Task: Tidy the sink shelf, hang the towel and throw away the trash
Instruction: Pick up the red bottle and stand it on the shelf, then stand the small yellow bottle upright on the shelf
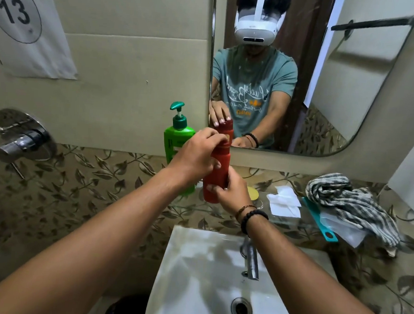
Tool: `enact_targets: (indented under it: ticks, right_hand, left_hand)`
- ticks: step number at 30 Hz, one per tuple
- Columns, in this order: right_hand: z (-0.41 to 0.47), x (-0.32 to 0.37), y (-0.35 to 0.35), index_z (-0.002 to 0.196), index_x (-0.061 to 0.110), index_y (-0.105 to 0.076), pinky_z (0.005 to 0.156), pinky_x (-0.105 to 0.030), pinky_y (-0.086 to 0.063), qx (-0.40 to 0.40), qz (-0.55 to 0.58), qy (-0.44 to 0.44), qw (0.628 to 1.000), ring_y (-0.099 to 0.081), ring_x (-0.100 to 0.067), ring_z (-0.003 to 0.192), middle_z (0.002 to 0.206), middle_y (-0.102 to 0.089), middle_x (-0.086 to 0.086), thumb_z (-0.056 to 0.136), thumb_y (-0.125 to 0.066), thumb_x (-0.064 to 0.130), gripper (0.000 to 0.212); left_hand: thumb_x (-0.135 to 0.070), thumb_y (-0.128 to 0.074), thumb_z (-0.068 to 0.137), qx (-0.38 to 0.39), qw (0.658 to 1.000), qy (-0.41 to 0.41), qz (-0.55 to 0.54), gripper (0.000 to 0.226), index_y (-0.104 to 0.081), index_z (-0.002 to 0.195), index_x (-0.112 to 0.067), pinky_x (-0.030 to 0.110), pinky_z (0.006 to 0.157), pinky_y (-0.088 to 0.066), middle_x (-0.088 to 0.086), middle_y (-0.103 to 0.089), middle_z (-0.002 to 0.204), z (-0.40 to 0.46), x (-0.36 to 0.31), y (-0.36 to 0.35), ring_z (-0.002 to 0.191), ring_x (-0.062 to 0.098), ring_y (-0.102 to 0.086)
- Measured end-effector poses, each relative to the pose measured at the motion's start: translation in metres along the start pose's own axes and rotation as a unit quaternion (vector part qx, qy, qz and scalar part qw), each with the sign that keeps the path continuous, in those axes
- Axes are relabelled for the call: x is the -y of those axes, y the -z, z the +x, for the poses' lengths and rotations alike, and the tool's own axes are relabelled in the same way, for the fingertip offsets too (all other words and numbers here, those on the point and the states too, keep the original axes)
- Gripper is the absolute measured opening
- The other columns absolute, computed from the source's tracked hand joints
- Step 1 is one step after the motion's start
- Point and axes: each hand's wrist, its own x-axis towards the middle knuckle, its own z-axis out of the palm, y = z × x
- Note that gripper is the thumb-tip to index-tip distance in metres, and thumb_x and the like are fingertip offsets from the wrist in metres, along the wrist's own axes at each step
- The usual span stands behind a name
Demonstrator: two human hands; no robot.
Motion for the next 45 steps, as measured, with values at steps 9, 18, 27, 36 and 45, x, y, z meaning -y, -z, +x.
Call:
enact_targets:
  ticks: [9, 18, 27, 36, 45]
  right_hand:
    - [0.001, -0.001, 0.005, 0.121, 0.020, -0.057, 0.089, -0.037, -0.055, 0.005, -0.027, -0.015, 1.000, -0.065, -0.018, 0.100, 0.110, -0.070, -0.002, 0.075, -0.076, 0.009, 0.051]
    - [-0.002, 0.006, 0.042, 0.124, 0.017, -0.059, 0.083, -0.024, -0.053, 0.005, -0.107, 0.014, 0.994, -0.062, -0.013, 0.095, 0.106, -0.066, -0.001, 0.073, -0.067, -0.008, 0.057]
    - [-0.002, -0.019, 0.062, 0.104, 0.015, -0.069, 0.078, -0.030, -0.046, 0.043, -0.325, -0.001, 0.945, -0.064, -0.030, 0.101, 0.107, -0.070, -0.012, 0.087, -0.069, 0.017, 0.017]
    - [-0.010, -0.028, 0.060, 0.105, 0.020, -0.062, 0.068, -0.032, -0.046, 0.045, -0.336, -0.008, 0.941, -0.064, -0.029, 0.089, 0.102, -0.070, -0.009, 0.080, -0.065, 0.010, 0.026]
    - [-0.005, -0.009, 0.096, 0.101, 0.014, -0.064, 0.079, -0.035, -0.052, 0.053, -0.319, 0.036, 0.946, -0.064, -0.028, 0.092, 0.099, -0.071, -0.011, 0.084, -0.069, 0.013, 0.017]
  left_hand:
    - [0.001, -0.080, 0.069, 0.007, 1.000, -0.014, 0.014, 0.066, -0.057, 0.129, -0.008, 0.045, 0.095, -0.051, 0.012, -0.060, 0.124, -0.002, -0.002, -0.001, 0.113, 0.030, -0.056]
    - [0.001, -0.084, 0.063, -0.011, 0.992, -0.110, 0.060, 0.069, -0.060, 0.128, 0.003, 0.052, 0.101, -0.049, 0.027, -0.059, 0.131, -0.014, -0.014, 0.014, 0.123, 0.042, -0.055]
    - [0.008, -0.067, 0.081, -0.069, 0.966, -0.248, 0.022, 0.026, -0.068, 0.107, 0.011, 0.043, 0.082, -0.058, 0.026, -0.071, 0.102, -0.030, -0.044, -0.038, 0.092, 0.036, -0.069]
    - [0.016, -0.067, 0.073, -0.008, 0.993, -0.119, -0.019, 0.044, -0.065, 0.116, 0.004, 0.038, 0.087, -0.054, 0.021, -0.070, 0.107, -0.050, -0.041, -0.084, 0.098, 0.035, -0.068]
    - [0.003, -0.067, 0.084, 0.128, 0.991, 0.015, 0.031, 0.076, -0.030, 0.150, -0.005, 0.036, 0.110, -0.042, 0.015, -0.046, 0.150, -0.040, -0.049, -0.099, 0.134, 0.029, -0.049]
